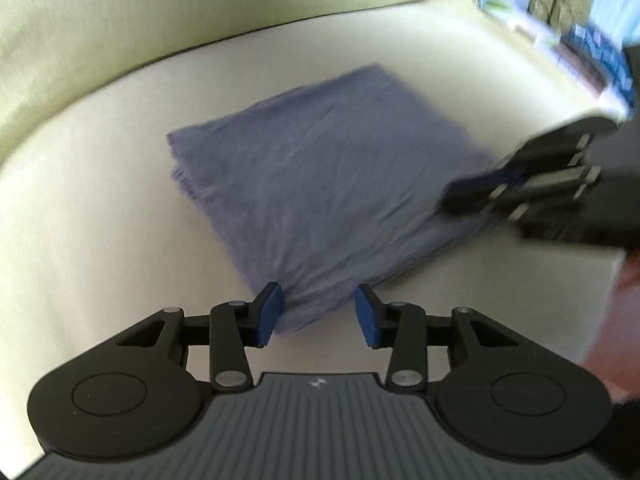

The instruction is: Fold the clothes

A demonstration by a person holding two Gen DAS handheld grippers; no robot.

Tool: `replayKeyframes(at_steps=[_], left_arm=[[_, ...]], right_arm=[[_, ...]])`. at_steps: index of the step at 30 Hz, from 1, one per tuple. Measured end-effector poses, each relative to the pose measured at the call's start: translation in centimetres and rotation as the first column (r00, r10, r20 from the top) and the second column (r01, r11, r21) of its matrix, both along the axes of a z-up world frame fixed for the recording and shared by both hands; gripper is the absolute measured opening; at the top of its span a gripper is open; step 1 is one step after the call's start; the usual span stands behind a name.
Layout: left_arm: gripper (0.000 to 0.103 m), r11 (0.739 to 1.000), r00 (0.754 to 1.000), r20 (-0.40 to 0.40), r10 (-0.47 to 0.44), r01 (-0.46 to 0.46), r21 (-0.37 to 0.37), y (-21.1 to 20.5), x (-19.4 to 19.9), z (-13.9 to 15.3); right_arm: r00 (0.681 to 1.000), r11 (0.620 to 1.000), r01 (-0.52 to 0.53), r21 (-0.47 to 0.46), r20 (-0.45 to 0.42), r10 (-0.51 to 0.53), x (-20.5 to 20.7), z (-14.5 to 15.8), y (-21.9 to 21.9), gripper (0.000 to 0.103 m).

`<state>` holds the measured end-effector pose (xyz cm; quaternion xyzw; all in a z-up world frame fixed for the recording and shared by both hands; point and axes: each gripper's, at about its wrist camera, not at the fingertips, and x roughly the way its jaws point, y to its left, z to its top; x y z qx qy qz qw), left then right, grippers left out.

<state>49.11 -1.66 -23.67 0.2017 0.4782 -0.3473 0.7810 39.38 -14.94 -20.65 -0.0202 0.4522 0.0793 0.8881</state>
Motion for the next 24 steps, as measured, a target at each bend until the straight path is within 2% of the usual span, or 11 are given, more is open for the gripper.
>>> replayKeyframes(at_steps=[4,5,8,9,12,15,17,19,21,23,24], left_arm=[[0.051,0.999,1.0,0.026,-0.017,0.018,-0.043,2.0,-0.2,-0.3],[0.045,0.999,0.999,0.041,-0.03,0.032,-0.044,2.1,-0.3,-0.3],[0.043,0.993,0.995,0.067,-0.068,0.074,-0.093,3.1,-1.3,2.2],[0.043,0.991,0.995,0.079,-0.062,0.07,-0.112,3.4,-1.5,2.9],[0.046,0.973,0.994,0.105,0.03,-0.005,-0.23,4.3,-2.1,5.9],[0.046,0.956,0.979,0.17,0.111,-0.059,-0.287,2.3,-3.2,6.5],[0.046,0.952,0.967,0.192,0.17,-0.111,-0.285,0.0,-4.1,5.1],[0.046,0.944,0.963,0.165,0.215,-0.162,-0.286,-1.5,-5.2,3.5],[0.046,0.947,0.944,0.187,0.273,-0.23,-0.224,-3.0,-6.4,2.5],[0.046,0.938,0.927,0.188,0.326,-0.292,-0.186,-3.7,-7.1,2.3],[0.046,0.918,0.908,0.175,0.381,-0.349,-0.189,-3.9,-7.5,2.5]], right_arm=[[0.998,1.0,-0.001,-0.006,0.064,0.001,-2.1,-0.6,-2.4,0.005],[0.997,1.0,-0.004,-0.006,0.079,0.004,-2.5,-0.7,-3.0,0.006],[0.995,0.999,-0.011,0.042,0.101,0.007,-2.6,0.1,-3.3,0.015],[0.988,0.997,-0.022,0.068,0.153,0.011,-2.8,1.0,-3.2,0.016],[0.97,0.994,-0.019,0.109,0.241,-0.008,-3.3,2.5,-2.6,0.02],[0.962,0.993,0.041,0.114,0.264,-0.07,-3.4,2.0,-2.2,0.02],[0.953,0.988,0.098,0.12,0.275,-0.128,-3.5,1.1,-2.1,0.019],[0.94,0.983,0.142,0.114,0.294,-0.17,-4.1,0.9,-2.2,0.01],[0.935,0.982,0.179,0.057,0.3,-0.188,-4.7,0.8,-1.9,0.009],[0.929,0.975,0.224,-0.002,0.302,-0.213,-5.3,0.8,-1.3,0.009],[0.929,0.971,0.239,-0.016,0.295,-0.224,-5.6,0.9,-0.9,0.009]])
